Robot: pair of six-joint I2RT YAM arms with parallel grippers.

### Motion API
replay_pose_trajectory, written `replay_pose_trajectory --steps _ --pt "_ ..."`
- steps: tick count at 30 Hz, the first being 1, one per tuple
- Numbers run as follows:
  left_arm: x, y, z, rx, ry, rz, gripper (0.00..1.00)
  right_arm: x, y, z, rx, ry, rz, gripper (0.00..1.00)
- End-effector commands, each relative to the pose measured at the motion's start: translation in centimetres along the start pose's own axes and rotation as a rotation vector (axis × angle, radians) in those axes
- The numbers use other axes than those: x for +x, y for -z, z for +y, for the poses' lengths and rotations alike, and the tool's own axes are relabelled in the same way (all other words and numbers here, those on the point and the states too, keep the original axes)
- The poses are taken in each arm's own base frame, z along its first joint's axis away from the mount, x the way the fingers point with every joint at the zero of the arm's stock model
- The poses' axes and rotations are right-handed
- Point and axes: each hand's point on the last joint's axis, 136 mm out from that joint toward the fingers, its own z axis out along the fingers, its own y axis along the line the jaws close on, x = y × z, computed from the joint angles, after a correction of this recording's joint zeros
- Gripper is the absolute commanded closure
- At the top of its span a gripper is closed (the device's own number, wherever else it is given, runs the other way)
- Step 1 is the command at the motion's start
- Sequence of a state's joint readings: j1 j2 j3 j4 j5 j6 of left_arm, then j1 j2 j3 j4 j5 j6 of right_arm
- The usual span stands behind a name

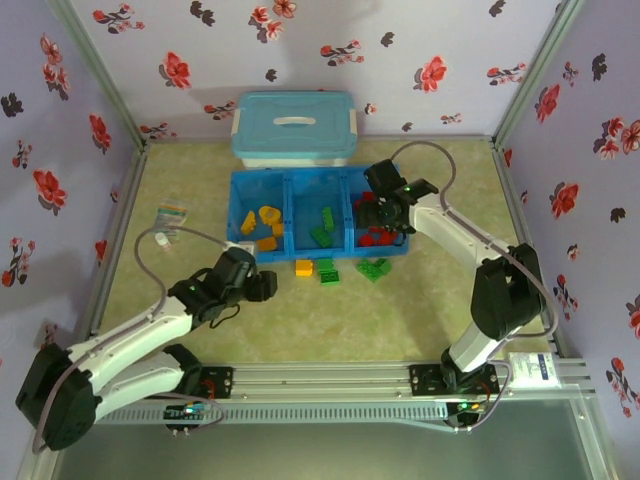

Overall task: Sort the legos into containers by color
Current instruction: Place the lego in the container, then pick up the lego from the center of the table.

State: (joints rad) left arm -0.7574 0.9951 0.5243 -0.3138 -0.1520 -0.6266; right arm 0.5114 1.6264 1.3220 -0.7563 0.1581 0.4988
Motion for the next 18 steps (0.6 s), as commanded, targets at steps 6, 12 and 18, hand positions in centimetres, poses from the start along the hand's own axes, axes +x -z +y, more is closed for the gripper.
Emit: replay_pose_trajectory --steps 6,12,18 --pt "-0.9 -2.4 -4.1 0.054 -0.038 0.017 0.25 1.4 3.2 0.6 -0.047 -0.003 -0.084 0.09" --pt "-1.1 -5.0 -5.6 0.036 -0.055 0.058 0.23 3.3 3.6 -0.4 -0.057 -0.030 -0.092 0.09" --pt "-1.2 -7.4 -6.5 0.012 -0.052 0.098 0.23 4.8 4.1 -1.7 -0.054 -0.050 -0.105 0.09"
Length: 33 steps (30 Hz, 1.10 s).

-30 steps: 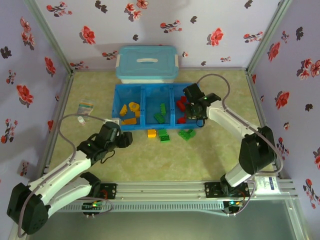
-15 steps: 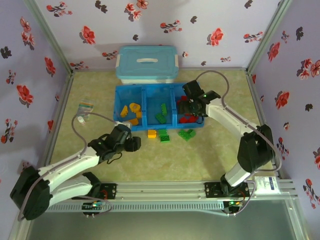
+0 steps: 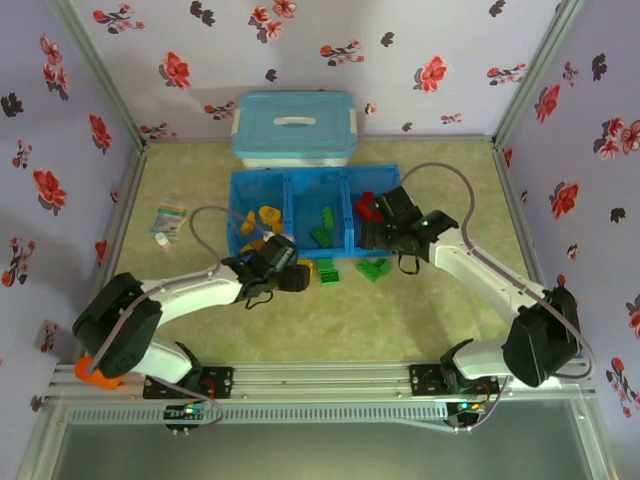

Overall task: Sort the legos into containers by color
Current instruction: Pick up the lego from the center of the table.

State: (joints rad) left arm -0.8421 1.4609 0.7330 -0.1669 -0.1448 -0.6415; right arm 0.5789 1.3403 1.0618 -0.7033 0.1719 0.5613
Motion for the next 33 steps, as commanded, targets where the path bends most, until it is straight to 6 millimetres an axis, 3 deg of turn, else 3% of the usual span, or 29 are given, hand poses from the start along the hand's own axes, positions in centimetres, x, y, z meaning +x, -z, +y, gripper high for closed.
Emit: replay_pose_trajectory --steps 1,11,16,21,25,33 --pt "-1.1 -0.8 -1.3 0.016 0.016 -0.011 0.24 0.1 0.8 -0.7 0.009 -0.036 -0.043 0.09" --pt "-2.1 -3.3 -2.5 -0.007 0.017 0.016 0.27 1.5 1.1 -1.9 0.010 -0.060 -0.051 0.08" --pt "-1.5 -4.5 -1.8 -0.057 0.012 0.046 0.37 1.6 1.7 -1.8 -0.014 -0.074 -0.066 0.08" --pt "-1.1 -4.3 -1.8 -0.068 -0.003 0.047 0.53 1.7 1.9 -2.1 -0.014 -0.079 -0.071 0.09" --pt "-1.4 -2.7 -2.0 -0.081 -0.030 0.029 0.64 2.1 1.4 -2.1 -0.011 -0.083 -0.059 0.09" --pt "-4.6 3.8 -1.5 -0.054 -0.028 -0.117 0.67 3.4 0.3 -2.4 -0.012 -0.103 -0.031 0.09"
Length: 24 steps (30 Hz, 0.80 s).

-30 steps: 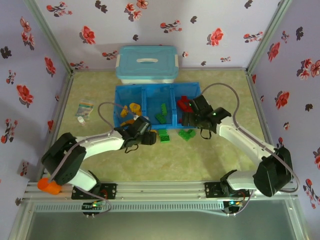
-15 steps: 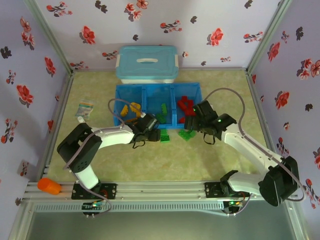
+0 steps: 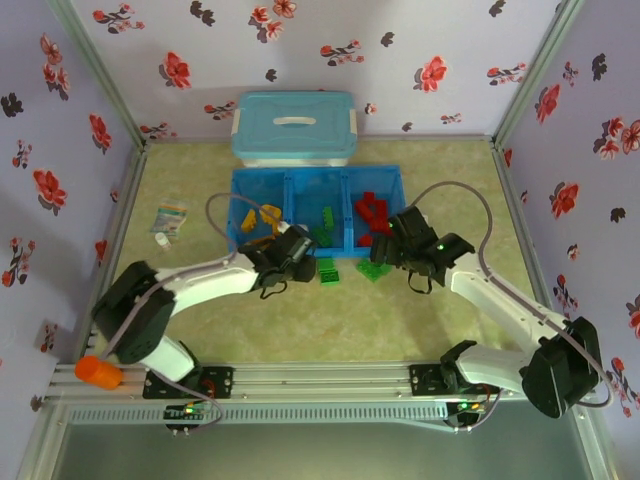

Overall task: Sort the legos into containers by color
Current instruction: Pick up the lego from the center of the table, then place the lego in the container.

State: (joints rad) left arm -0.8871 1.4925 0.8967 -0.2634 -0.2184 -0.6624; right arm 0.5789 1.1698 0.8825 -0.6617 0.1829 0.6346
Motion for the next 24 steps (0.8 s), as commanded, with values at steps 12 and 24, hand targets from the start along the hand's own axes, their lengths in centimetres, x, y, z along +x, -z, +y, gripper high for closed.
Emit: replay_pose_trajectory --steps 12,24 --pt "-6.6 5.2 10.2 -0.112 0.149 -0.174 0.67 3.1 -1.5 -0.5 -0.004 -0.043 0.060 0.09" --pt "-10.9 5.0 13.0 -0.156 0.158 -0.175 0.17 3.8 -0.9 0.2 -0.016 -0.022 0.064 0.09"
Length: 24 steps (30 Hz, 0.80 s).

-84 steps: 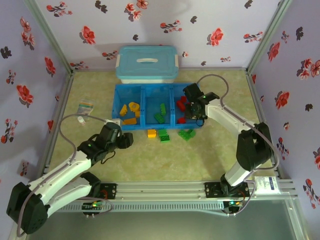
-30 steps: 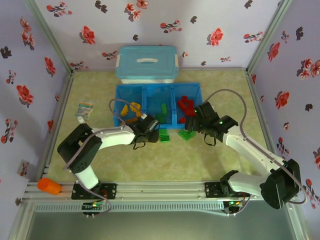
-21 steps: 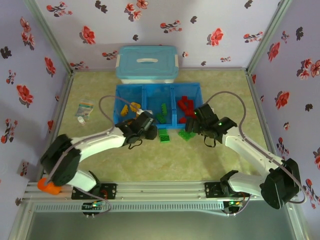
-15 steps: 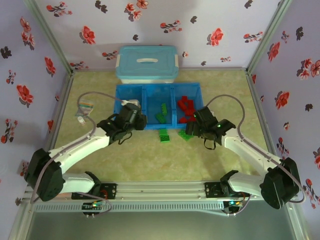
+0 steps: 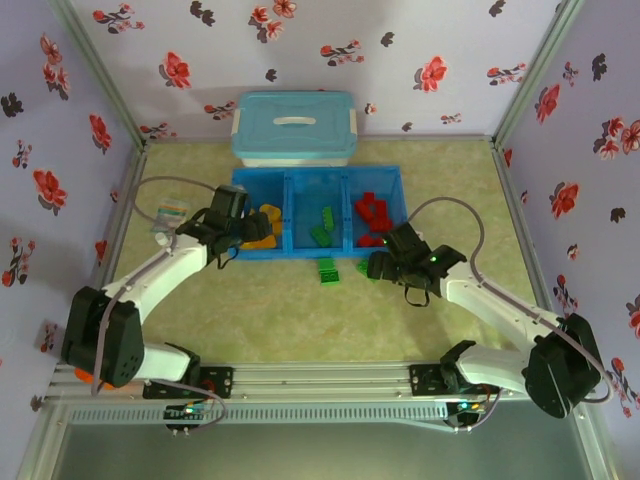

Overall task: Sort the legos into containers by color
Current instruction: Place the lego in the container, then pick up the lego from the center of the table.

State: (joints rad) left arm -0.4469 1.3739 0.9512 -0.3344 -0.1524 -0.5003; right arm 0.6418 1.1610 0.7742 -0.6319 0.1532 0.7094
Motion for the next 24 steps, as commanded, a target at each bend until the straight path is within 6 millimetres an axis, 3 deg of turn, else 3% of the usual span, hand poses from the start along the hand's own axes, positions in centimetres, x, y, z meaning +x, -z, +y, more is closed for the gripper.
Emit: replay_pose_trajectory --steps 1,5,10,18,24 --pt "-2.6 1.7 -0.5 0.013 -0.032 -0.051 0.17 -0.4 0.9 0.3 -0.012 -0.012 -0.026 0.09" --pt "-2.6 3.2 -0.5 0.035 -0.020 -0.078 0.16 -0.4 0.8 0.9 -0.029 -0.001 -0.021 0.09" --pt "-0.8 4.4 -0.1 0.063 0.000 -0.084 0.18 -0.3 0.7 2.3 -0.048 0.040 -0.010 0.09" --pt "4.5 5.3 1.0 0.089 0.039 -0.052 0.20 1.7 0.0 6.0 -0.080 0.166 0.033 0.09" --pt "8.3 5.1 2.7 0.078 0.086 -0.015 0.21 4.2 -2.0 8.9 -0.066 0.270 0.099 0.08"
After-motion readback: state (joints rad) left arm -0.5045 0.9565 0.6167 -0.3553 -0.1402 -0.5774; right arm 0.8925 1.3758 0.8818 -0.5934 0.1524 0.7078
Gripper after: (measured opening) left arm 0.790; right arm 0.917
